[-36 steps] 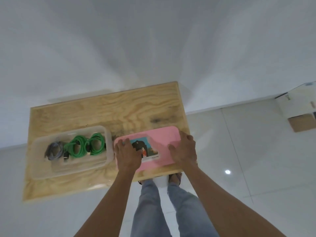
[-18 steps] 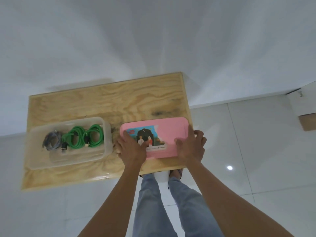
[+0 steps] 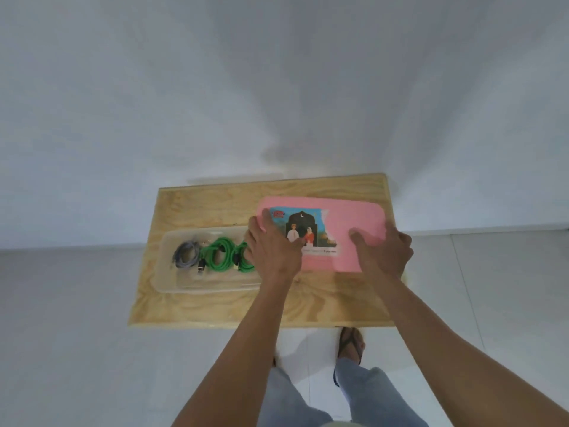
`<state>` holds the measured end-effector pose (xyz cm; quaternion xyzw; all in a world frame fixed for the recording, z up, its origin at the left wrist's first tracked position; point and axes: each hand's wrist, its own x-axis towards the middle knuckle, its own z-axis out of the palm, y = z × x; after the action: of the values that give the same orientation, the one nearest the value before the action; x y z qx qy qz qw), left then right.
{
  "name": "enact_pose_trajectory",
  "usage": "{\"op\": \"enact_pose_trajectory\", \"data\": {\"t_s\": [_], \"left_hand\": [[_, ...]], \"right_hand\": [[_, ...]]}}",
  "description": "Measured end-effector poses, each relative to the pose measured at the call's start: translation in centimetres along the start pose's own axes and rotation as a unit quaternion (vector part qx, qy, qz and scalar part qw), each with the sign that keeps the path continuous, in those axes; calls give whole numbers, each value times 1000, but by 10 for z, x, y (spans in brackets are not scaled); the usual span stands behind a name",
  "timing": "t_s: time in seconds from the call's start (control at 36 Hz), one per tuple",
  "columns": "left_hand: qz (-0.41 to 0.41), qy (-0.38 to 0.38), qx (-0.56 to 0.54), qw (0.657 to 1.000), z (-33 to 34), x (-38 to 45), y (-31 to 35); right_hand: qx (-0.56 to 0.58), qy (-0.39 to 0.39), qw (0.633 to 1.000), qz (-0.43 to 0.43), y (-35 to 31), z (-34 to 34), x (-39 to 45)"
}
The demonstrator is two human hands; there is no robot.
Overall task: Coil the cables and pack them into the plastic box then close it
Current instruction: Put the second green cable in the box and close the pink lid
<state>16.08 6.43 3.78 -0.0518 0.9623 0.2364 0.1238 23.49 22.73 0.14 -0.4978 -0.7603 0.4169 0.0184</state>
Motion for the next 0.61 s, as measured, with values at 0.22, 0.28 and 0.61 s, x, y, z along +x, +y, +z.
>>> {"op": "enact_pose_trajectory", "data": {"t_s": [0.22, 0.28, 0.61], "left_hand": [[-2, 24, -33, 999, -105, 47, -96], [-1, 15, -43, 999, -125, 58, -126], [-12, -73, -24, 997, -126, 86, -231]], "right_hand": [[16, -36, 995, -89, -89, 67, -73], [-1, -48, 994, -101, -100, 90, -95], [-93, -81, 990, -71, -91, 178, -157]]}}
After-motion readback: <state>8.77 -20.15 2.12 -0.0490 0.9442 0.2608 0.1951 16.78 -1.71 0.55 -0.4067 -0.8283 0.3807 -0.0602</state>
